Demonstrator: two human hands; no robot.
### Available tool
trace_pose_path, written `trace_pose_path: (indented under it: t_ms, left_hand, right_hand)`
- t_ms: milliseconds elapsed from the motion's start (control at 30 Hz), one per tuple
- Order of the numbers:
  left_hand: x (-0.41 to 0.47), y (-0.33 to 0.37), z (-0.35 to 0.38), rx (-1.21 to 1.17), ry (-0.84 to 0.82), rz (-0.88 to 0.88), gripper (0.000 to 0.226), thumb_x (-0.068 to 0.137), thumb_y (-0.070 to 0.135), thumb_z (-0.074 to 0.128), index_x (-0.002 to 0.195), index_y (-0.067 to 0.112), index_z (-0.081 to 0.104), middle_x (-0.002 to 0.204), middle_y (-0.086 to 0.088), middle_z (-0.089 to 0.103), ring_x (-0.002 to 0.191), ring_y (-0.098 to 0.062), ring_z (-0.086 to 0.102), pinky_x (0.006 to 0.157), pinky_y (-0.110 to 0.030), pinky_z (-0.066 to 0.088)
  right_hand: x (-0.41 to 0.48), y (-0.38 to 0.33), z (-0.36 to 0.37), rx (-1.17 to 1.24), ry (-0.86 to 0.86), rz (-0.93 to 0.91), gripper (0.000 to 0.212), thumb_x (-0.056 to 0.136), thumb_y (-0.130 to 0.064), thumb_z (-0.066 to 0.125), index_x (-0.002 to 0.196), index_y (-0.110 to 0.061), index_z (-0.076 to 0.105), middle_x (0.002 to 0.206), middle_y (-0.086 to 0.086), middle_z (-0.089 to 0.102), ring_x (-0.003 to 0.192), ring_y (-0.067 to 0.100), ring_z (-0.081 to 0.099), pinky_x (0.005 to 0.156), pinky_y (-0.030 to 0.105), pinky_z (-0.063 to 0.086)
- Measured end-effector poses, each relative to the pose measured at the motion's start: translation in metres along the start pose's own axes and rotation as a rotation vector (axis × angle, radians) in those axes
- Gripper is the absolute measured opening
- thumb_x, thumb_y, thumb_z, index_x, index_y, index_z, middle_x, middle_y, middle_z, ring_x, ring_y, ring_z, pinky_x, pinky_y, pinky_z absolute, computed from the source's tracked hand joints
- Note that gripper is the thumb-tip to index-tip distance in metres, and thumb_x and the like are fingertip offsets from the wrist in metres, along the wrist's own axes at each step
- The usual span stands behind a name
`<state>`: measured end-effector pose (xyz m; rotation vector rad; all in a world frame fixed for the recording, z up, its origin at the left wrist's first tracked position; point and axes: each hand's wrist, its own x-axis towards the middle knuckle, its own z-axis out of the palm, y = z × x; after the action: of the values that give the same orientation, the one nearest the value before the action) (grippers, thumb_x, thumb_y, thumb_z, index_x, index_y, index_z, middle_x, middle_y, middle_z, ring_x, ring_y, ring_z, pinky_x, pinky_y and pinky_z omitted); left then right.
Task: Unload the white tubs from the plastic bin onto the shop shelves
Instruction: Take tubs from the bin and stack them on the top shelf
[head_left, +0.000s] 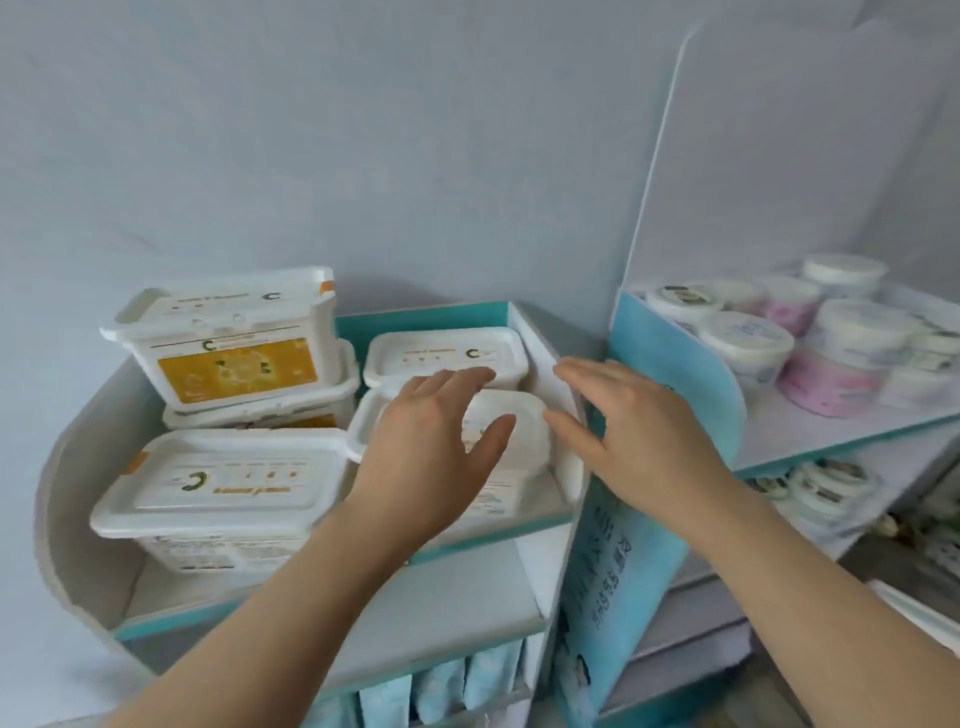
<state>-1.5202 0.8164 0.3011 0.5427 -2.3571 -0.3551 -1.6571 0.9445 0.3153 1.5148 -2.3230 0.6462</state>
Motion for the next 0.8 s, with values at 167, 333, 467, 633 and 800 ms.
trace_pose_path:
  t_ms: [167,333,467,633,800]
  left_hand:
    - [-0.001,0.075,0.086,-0.038,-0.198,0.180,0.045,0.083,0.044,0.053,0.115,0.014,0.065,0.105,-0.004,0.070,0.094,-0.027,0.064,0.083,-0.033,0.051]
    - [-0.011,0.166,0.170,-0.123,-0.330,0.324,0.046,0.082,0.046,0.046,0.109,0.015,0.067,0.098,-0.002,0.070,0.088,-0.026,0.064,0.079,-0.033,0.052]
    - [-0.024,0.238,0.235,-0.153,-0.443,0.390,0.042,0.083,0.042,0.053,0.110,0.014,0.067,0.100,-0.005,0.070,0.090,-0.028,0.064,0.080,-0.040,0.054]
    - [-0.039,0.314,0.317,-0.129,-0.566,0.469,0.041,0.085,0.043,0.050,0.111,0.015,0.066,0.099,-0.005,0.070,0.089,-0.028,0.064,0.078,-0.039,0.052]
    - [-0.060,0.354,0.389,-0.126,-0.737,0.397,0.040,0.092,0.044,0.050,0.125,0.023,0.058,0.118,0.001,0.063,0.107,-0.022,0.056,0.089,-0.034,0.044]
  right_hand:
    - [-0.079,0.084,-0.029,-0.064,-0.032,0.192,0.043,0.085,-0.037,0.056,0.117,-0.010,0.064,0.117,0.006,0.067,0.102,0.029,0.064,0.081,0.035,0.051]
    - [-0.170,0.173,-0.061,-0.143,-0.039,0.383,0.043,0.082,-0.035,0.059,0.115,-0.008,0.067,0.114,0.009,0.069,0.102,0.025,0.066,0.089,0.031,0.047]
    - [-0.241,0.247,-0.083,-0.209,-0.098,0.571,0.045,0.083,-0.039,0.058,0.118,-0.011,0.066,0.118,0.005,0.067,0.108,0.022,0.064,0.089,0.024,0.047]
    - [-0.320,0.333,-0.104,-0.229,-0.244,0.770,0.050,0.095,-0.045,0.047,0.140,-0.025,0.043,0.146,-0.007,0.043,0.133,0.013,0.039,0.106,0.024,0.030]
    - [-0.370,0.396,-0.102,-0.196,-0.323,0.890,0.046,0.094,-0.042,0.049,0.135,-0.020,0.049,0.134,-0.002,0.056,0.119,0.019,0.051,0.096,0.034,0.044]
